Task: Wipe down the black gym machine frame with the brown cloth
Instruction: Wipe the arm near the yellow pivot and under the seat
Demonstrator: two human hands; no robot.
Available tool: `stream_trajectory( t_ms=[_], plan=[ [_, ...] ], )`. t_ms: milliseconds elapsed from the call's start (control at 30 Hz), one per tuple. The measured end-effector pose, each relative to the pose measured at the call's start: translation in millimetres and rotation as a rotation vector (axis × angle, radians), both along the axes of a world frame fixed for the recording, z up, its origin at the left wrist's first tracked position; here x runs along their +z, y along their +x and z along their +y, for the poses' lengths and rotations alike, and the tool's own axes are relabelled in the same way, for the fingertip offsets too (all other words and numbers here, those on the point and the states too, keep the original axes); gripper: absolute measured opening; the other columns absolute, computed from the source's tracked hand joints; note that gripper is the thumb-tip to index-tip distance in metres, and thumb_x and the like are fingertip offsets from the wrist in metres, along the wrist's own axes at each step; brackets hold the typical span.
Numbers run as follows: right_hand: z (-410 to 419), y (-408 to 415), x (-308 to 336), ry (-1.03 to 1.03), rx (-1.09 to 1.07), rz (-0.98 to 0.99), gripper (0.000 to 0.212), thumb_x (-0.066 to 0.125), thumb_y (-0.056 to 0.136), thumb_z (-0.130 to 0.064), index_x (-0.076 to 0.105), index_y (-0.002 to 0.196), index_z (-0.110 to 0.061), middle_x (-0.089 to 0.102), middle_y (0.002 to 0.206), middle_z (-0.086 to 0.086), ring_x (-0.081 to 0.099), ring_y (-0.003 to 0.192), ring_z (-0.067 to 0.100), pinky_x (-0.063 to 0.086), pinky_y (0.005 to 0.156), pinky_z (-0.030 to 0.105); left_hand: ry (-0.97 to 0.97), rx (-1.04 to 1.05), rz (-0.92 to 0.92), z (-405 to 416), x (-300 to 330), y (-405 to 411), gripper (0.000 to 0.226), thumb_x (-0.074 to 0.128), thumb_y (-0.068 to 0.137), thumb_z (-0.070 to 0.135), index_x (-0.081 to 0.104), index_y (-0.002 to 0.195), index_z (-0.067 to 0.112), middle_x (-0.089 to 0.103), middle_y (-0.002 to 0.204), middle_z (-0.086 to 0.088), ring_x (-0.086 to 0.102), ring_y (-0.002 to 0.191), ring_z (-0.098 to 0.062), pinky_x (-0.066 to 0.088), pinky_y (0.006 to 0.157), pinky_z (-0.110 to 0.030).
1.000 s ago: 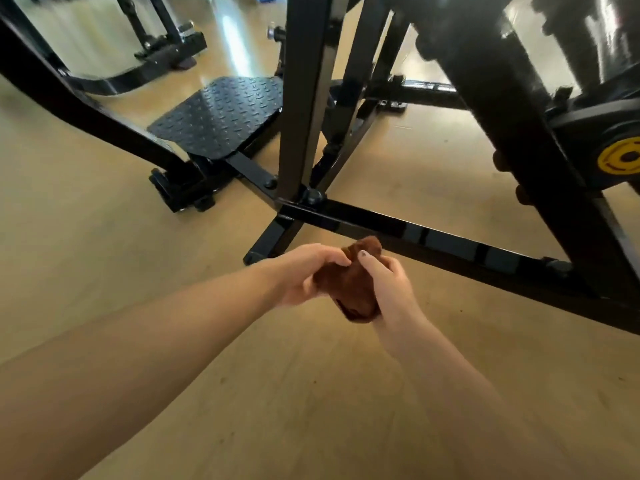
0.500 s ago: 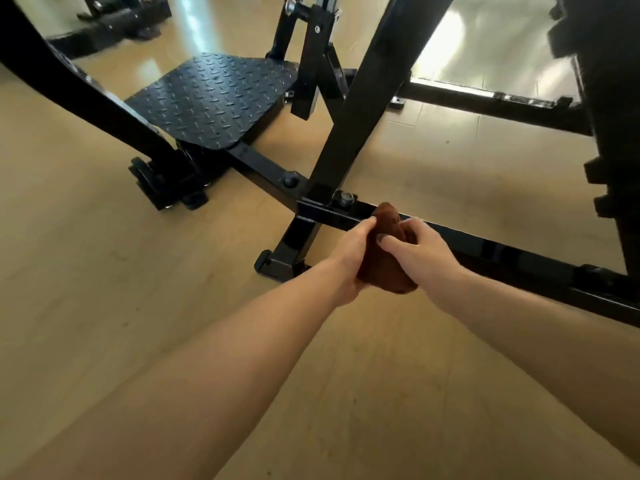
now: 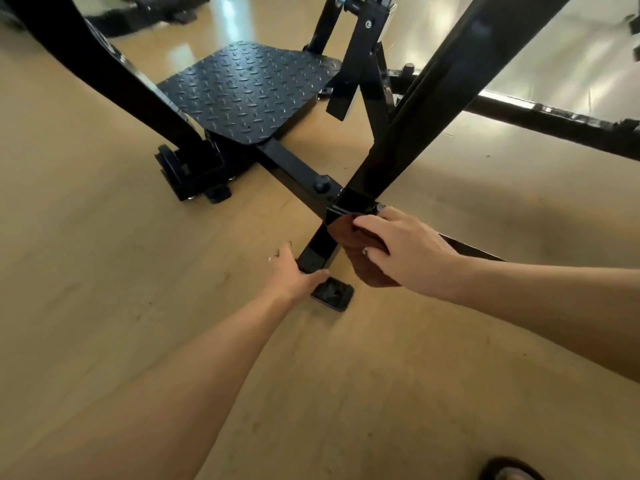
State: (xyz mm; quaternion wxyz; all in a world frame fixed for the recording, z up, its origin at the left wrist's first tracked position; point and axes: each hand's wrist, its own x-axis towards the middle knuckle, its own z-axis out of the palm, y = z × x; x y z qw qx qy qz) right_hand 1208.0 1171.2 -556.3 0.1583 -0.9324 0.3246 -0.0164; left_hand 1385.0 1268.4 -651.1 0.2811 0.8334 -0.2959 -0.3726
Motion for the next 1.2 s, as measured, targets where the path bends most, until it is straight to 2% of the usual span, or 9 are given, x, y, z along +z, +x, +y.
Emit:
stream_trajectory(
  t_ms=[133, 267, 400, 533, 633, 767, 933, 1100, 1200],
  plan=[
    [-5, 42, -30, -0.1, 0.005, -0.041, 0.051, 0.057, 0.104, -0.026, 0.04, 0.153, -0.024, 0.046, 0.147, 0.006, 0.054, 0.126, 0.029, 0.053, 0.095, 0.036, -0.031, -0.045, 0.055, 7, -17, 3, 0.056, 0.078, 0.085, 0.031, 0.05, 0.132, 0.02, 0.061, 0.123, -0.003, 0.062, 0.112, -0.026, 0.055, 0.098, -0.05],
    [-3, 75, -62, -0.185, 0.021, 0.096, 0.06, 0.065, 0.1, -0.019, 0.037, 0.153, -0.018, 0.031, 0.158, 0.005, 0.048, 0.13, 0.032, 0.056, 0.089, 0.038, -0.03, -0.076, -0.059, 3, -19, 9, 0.054, 0.079, 0.088, 0.024, 0.051, 0.134, 0.017, 0.057, 0.128, -0.002, 0.058, 0.115, -0.022, 0.053, 0.095, -0.037],
    [-4, 87, -79, -0.076, -0.047, 0.062, 0.048, 0.056, 0.103, -0.024, 0.043, 0.149, -0.018, 0.037, 0.154, 0.0, 0.042, 0.135, 0.034, 0.054, 0.094, 0.042, -0.041, -0.053, -0.071, 4, -21, 11, 0.049, 0.082, 0.085, 0.027, 0.057, 0.126, 0.02, 0.06, 0.118, 0.004, 0.057, 0.104, -0.015, 0.051, 0.089, -0.031],
    [0, 74, -82, 0.05, 0.022, -0.048, 0.038, 0.05, 0.104, -0.028, 0.054, 0.141, -0.022, 0.048, 0.146, -0.003, 0.047, 0.129, 0.027, 0.053, 0.099, 0.04, -0.059, -0.069, -0.126, 4, -15, 12, 0.045, 0.083, 0.083, 0.028, 0.059, 0.121, 0.023, 0.061, 0.105, 0.008, 0.058, 0.095, -0.011, 0.047, 0.072, -0.019],
    [17, 60, -84, 0.15, 0.172, -0.08, 0.04, 0.05, 0.103, -0.028, 0.053, 0.143, -0.024, 0.046, 0.147, -0.006, 0.047, 0.122, 0.02, 0.047, 0.098, 0.032, -0.085, -0.093, -0.16, 5, -15, 11, 0.053, 0.084, 0.082, 0.027, 0.06, 0.129, 0.025, 0.068, 0.113, 0.005, 0.065, 0.104, -0.016, 0.054, 0.082, -0.026],
    [-15, 59, -80, 0.059, 0.209, -0.02, 0.042, 0.05, 0.105, -0.029, 0.048, 0.146, -0.023, 0.042, 0.148, -0.003, 0.053, 0.12, 0.021, 0.051, 0.093, 0.031, -0.028, -0.108, -0.189, 5, -16, 11, 0.059, 0.087, 0.078, 0.031, 0.059, 0.13, 0.022, 0.067, 0.12, 0.003, 0.064, 0.11, -0.017, 0.056, 0.093, -0.035],
    [-13, 73, -75, 0.031, 0.068, 0.007, 0.031, 0.05, 0.105, -0.029, 0.056, 0.133, -0.018, 0.042, 0.142, 0.004, 0.062, 0.11, 0.023, 0.057, 0.091, 0.038, 0.007, -0.11, -0.204, 1, -16, 12, 0.054, 0.086, 0.079, 0.031, 0.059, 0.126, 0.022, 0.065, 0.117, 0.004, 0.061, 0.104, -0.013, 0.052, 0.084, -0.026],
    [21, 55, -76, 0.186, 0.195, -0.018, 0.033, 0.051, 0.105, -0.03, 0.057, 0.136, -0.021, 0.045, 0.134, -0.003, 0.05, 0.091, 0.011, 0.042, 0.077, 0.023, -0.007, -0.109, -0.163, 5, -15, 12, 0.05, 0.079, 0.087, 0.019, 0.058, 0.133, 0.02, 0.066, 0.12, -0.001, 0.064, 0.112, -0.02, 0.048, 0.082, -0.024],
    [-3, 58, -73, 0.081, 0.17, 0.042, 0.037, 0.047, 0.107, -0.031, 0.052, 0.143, -0.02, 0.042, 0.145, 0.002, 0.058, 0.102, 0.02, 0.043, 0.076, 0.027, 0.006, -0.139, -0.033, 6, -8, 14, 0.05, 0.078, 0.085, 0.008, 0.054, 0.126, 0.024, 0.059, 0.116, 0.004, 0.058, 0.108, -0.013, 0.044, 0.078, -0.02]
  ],
)
